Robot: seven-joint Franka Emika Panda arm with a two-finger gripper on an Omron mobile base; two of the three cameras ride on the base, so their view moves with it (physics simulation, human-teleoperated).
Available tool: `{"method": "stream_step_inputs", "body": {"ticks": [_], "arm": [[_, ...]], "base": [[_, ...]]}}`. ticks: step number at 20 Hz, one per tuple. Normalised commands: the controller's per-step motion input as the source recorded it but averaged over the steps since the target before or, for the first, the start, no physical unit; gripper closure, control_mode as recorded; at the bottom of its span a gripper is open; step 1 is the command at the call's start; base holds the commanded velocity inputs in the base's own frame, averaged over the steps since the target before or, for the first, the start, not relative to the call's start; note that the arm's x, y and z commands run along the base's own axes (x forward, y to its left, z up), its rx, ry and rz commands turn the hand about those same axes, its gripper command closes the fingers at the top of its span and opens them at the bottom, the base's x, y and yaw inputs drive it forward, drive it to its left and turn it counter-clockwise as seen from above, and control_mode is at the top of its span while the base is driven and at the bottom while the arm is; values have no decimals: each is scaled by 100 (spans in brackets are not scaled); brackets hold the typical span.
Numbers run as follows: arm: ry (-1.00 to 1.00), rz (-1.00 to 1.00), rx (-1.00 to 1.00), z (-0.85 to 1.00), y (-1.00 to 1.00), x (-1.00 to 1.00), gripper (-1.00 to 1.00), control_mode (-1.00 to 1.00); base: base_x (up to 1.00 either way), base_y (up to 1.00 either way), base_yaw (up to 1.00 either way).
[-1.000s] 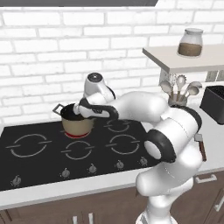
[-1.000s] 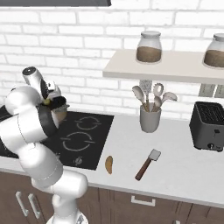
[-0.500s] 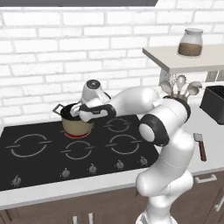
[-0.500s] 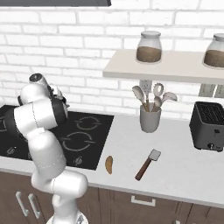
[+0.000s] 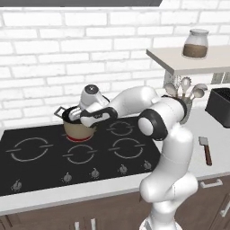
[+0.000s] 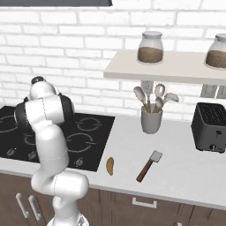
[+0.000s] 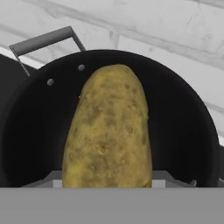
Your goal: Put the sweet potato and potato in the pot. Retrieve the spatula and lightly stir the vegetables in the pot.
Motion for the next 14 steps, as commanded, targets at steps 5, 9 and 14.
{"method": "stream_step_inputs", "body": {"ticks": [5, 9, 14], "arm": [[0, -1, 0, -10, 1, 20, -100, -100], [0, 0, 0, 0, 0, 3, -100, -100], [0, 0, 0, 14, 0, 0, -100, -100]], "base": [[0, 0, 0], [0, 0, 0], [0, 0, 0]]}}
